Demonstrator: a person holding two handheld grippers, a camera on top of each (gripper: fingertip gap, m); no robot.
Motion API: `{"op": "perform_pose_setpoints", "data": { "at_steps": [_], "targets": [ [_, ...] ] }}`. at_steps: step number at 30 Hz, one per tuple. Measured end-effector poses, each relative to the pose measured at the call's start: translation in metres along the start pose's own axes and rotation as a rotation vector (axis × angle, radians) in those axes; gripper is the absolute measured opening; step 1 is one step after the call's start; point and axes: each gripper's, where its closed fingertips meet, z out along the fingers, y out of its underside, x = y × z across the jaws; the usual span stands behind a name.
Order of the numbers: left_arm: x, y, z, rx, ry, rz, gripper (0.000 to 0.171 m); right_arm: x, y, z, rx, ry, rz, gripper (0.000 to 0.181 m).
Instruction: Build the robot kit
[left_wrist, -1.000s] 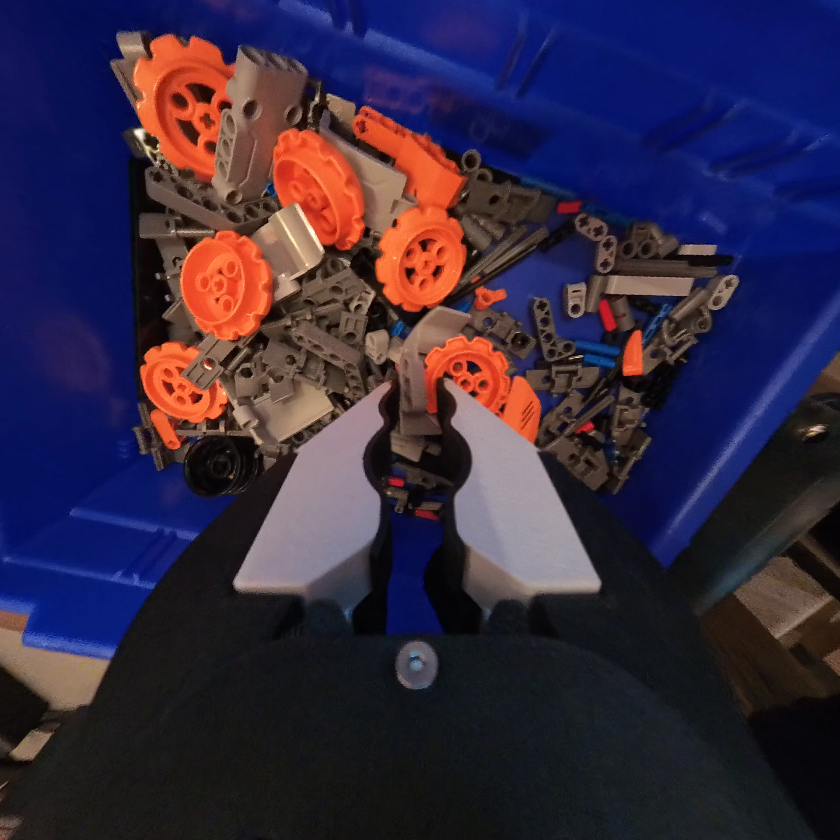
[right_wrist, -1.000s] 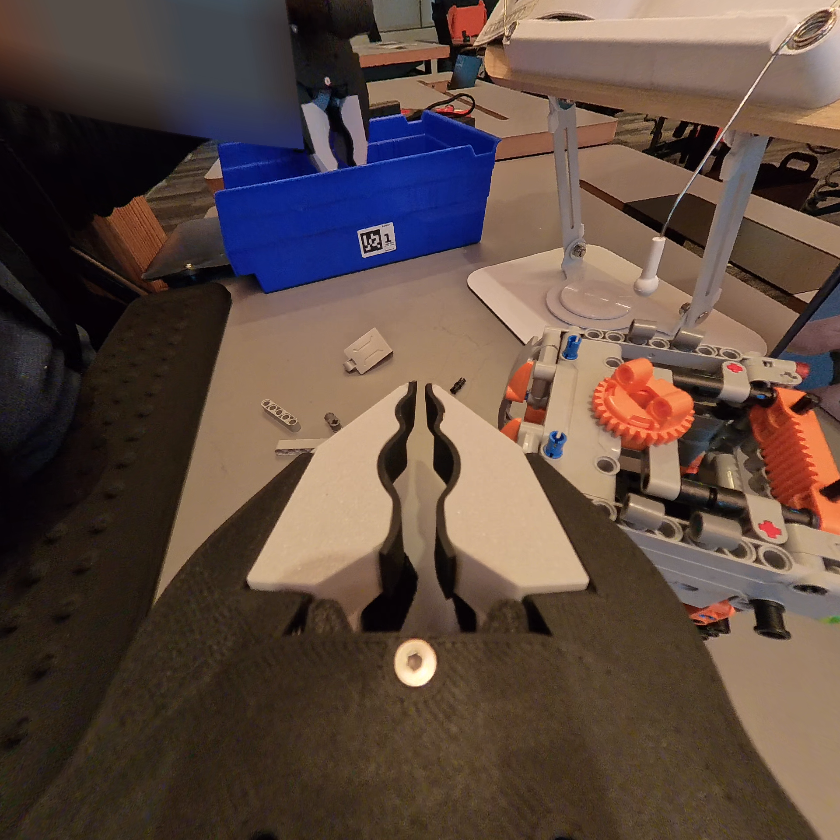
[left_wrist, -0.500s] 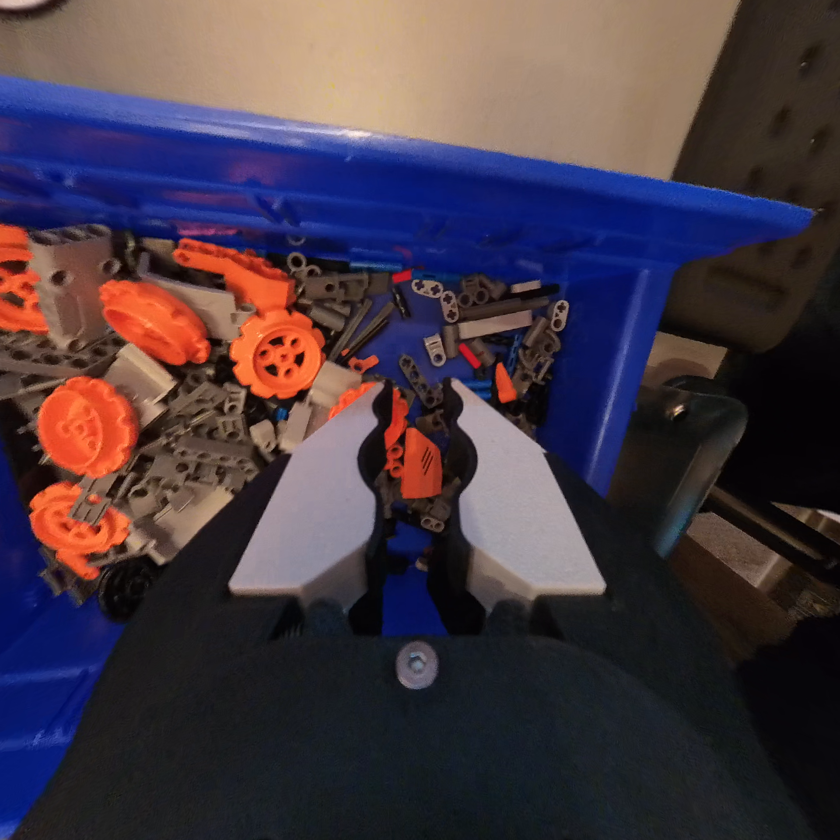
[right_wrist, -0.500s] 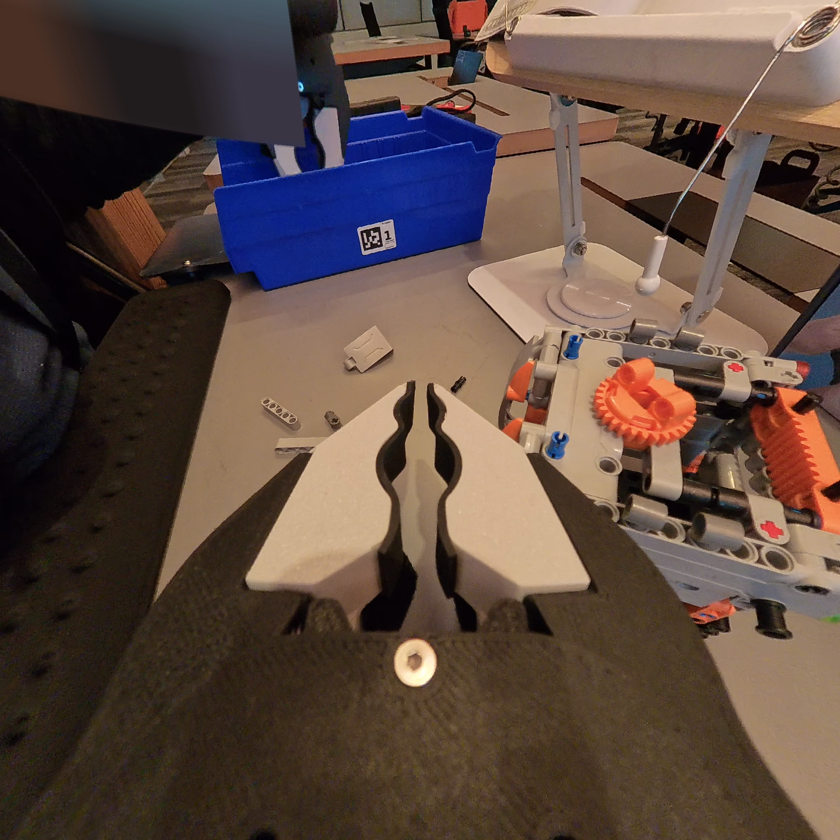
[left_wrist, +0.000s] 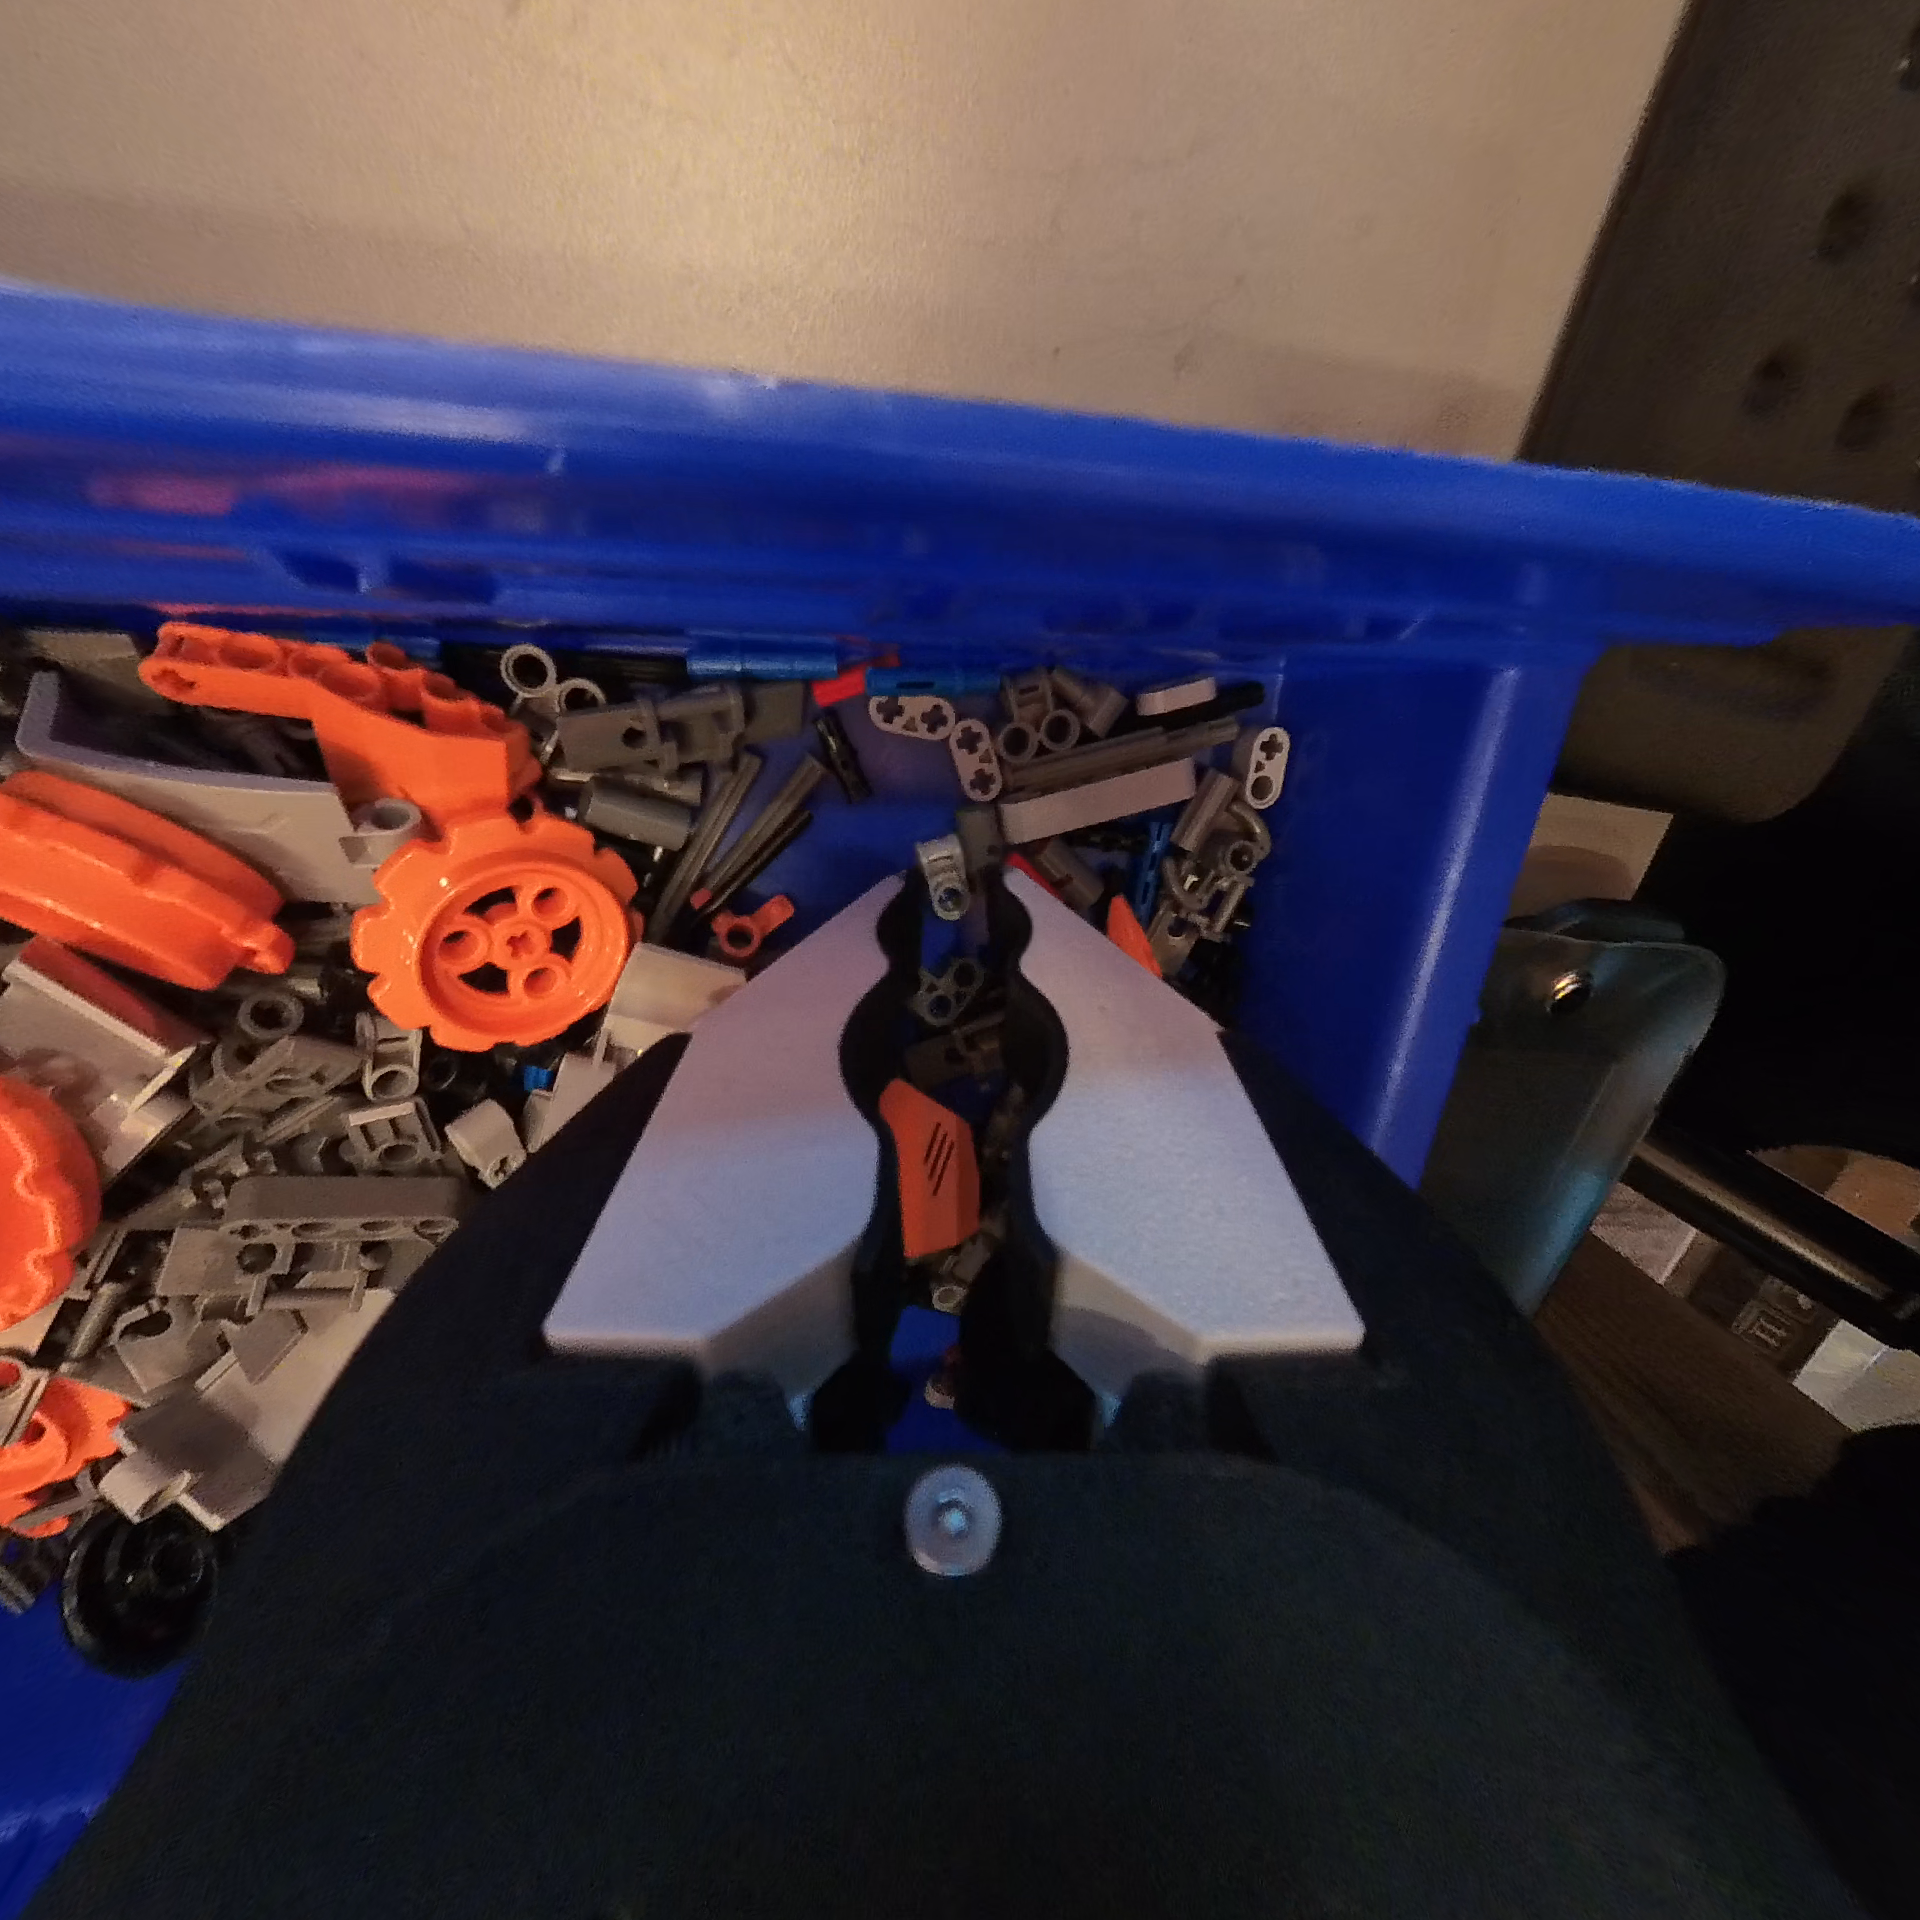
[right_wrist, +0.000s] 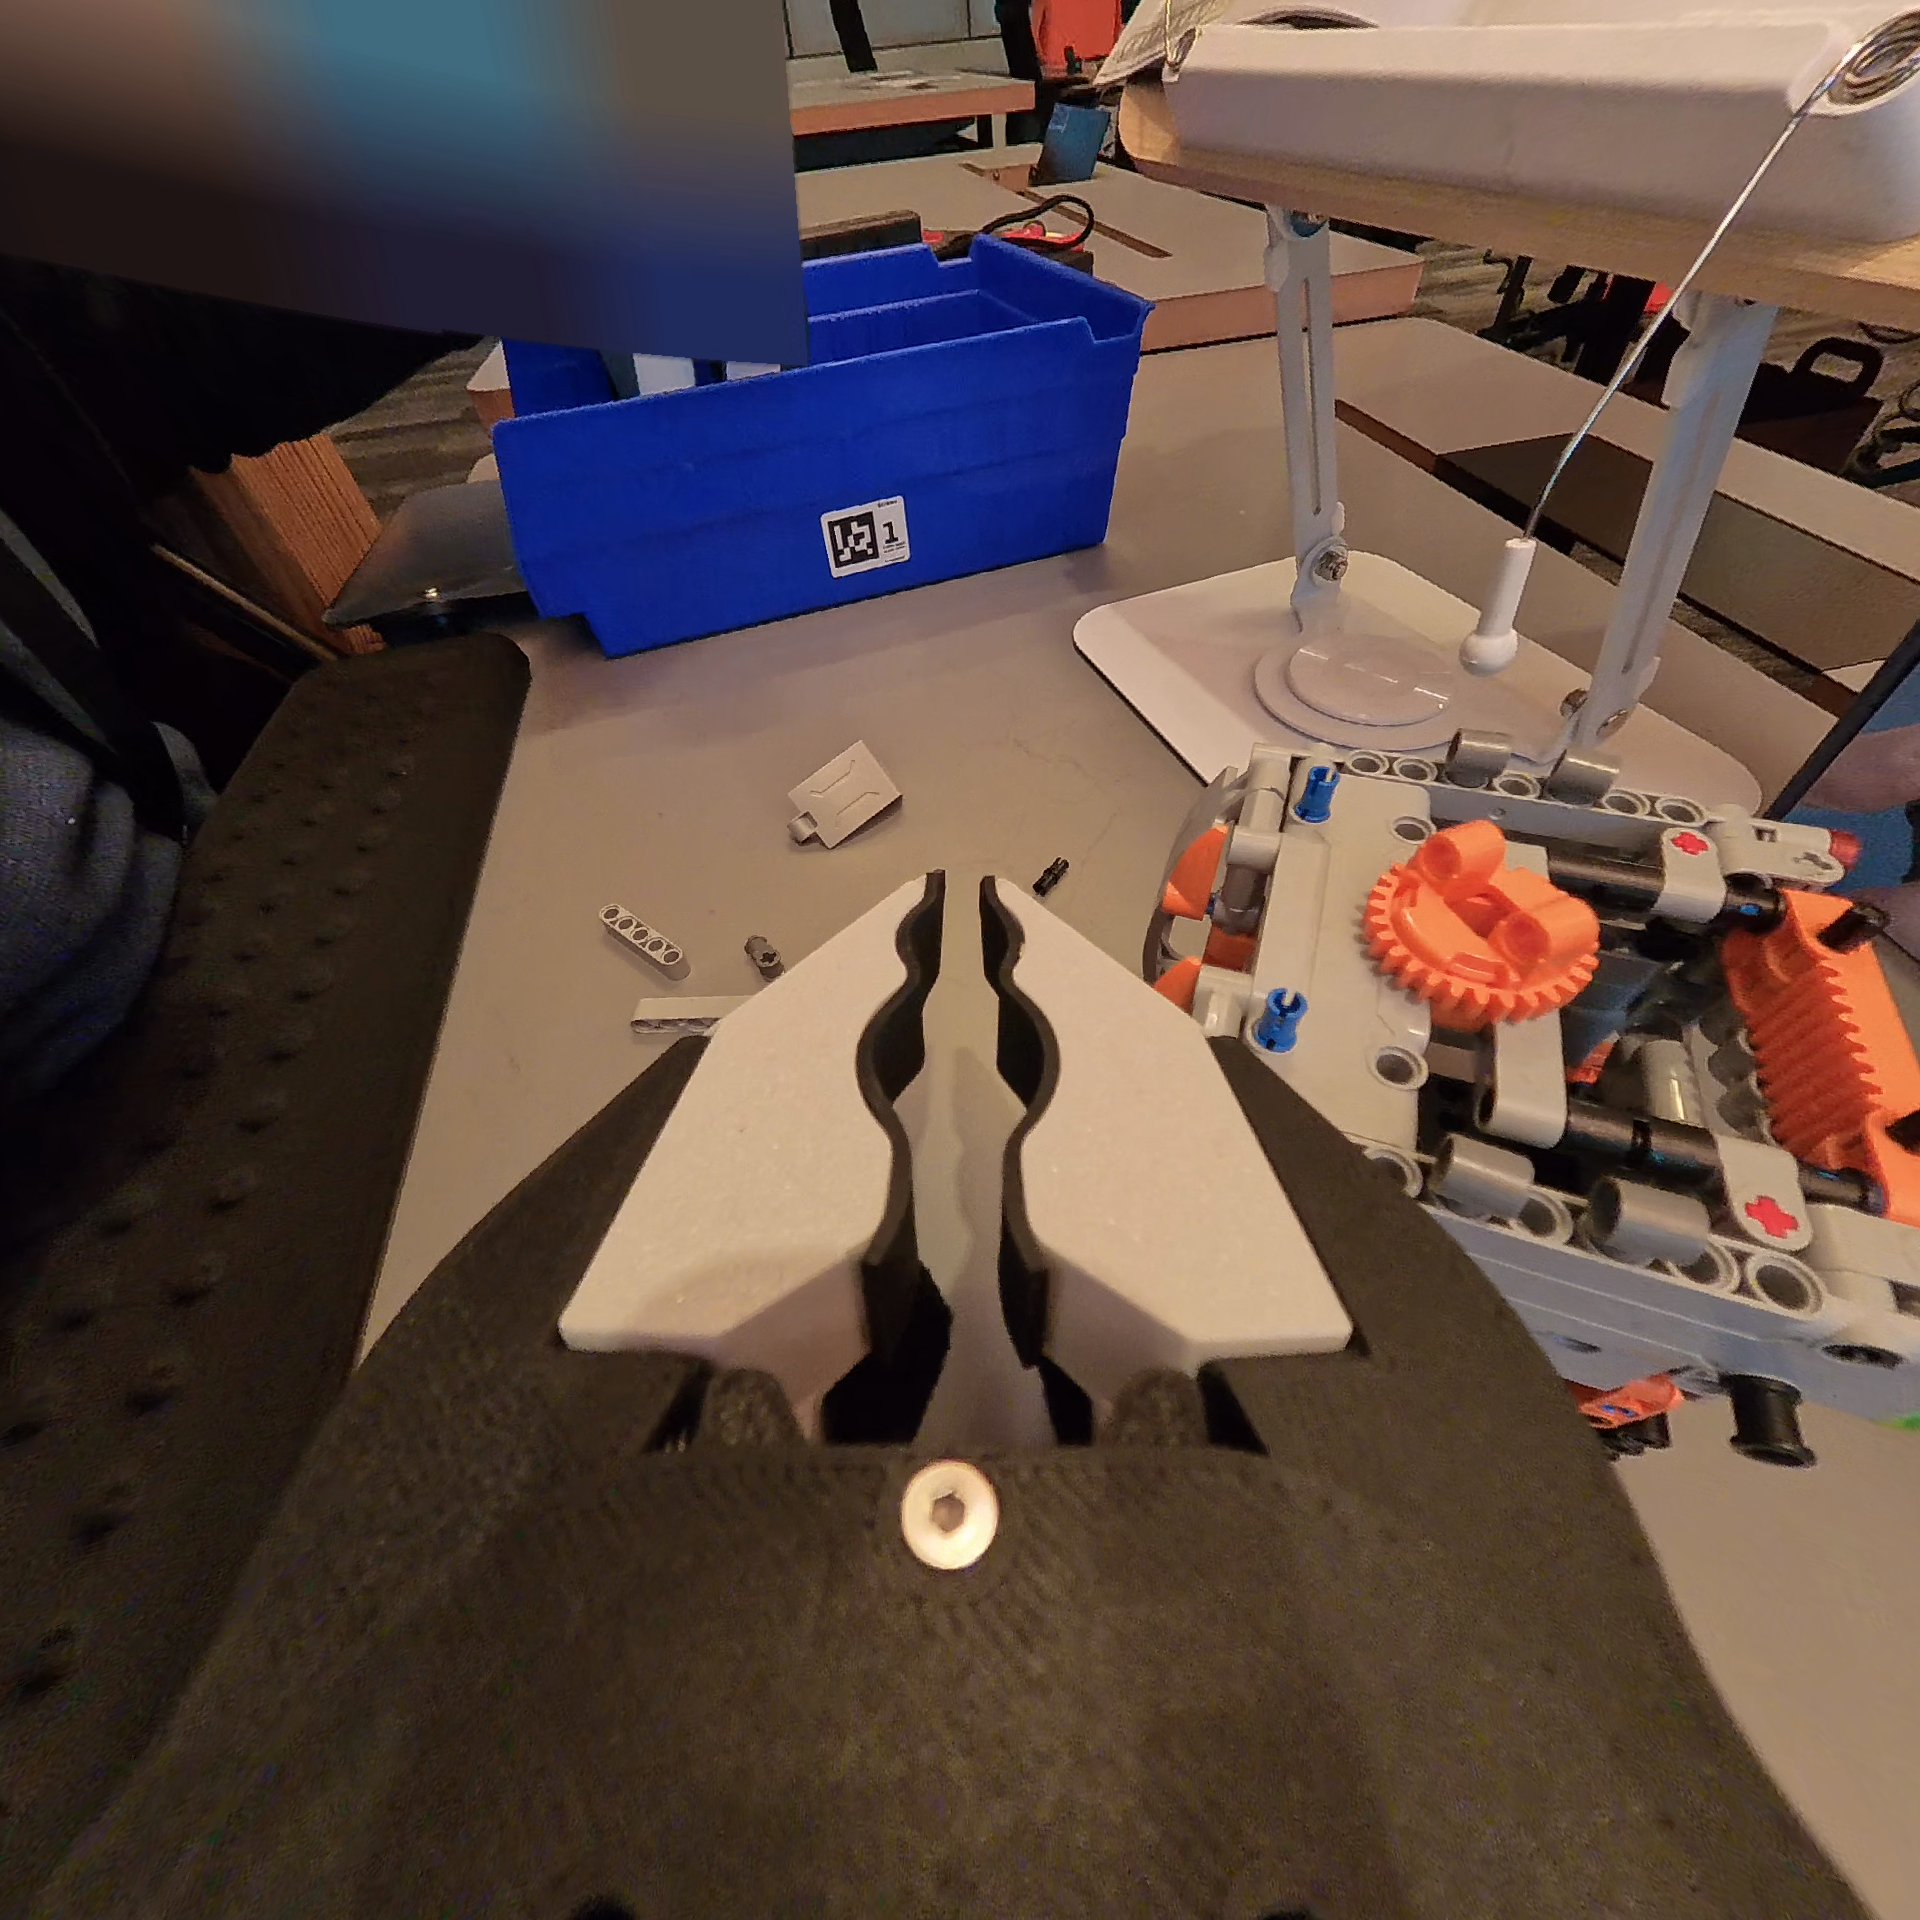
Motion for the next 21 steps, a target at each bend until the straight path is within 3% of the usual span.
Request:
{"op": "perform_pose_setpoints", "data": {
  "at_steps": [16,21],
  "targets": [
    [-0.006,0.013,-0.014,0.023,0.004,-0.042,0.000,0.000,0.000,0.000,0.002,-0.002,0.001,0.004],
    [-0.006,0.008,-0.014,0.047,0.009,-0.038,0.010,0.000,0.000,-0.001,0.004,-0.002,0.002,0.003]
  ]
}}
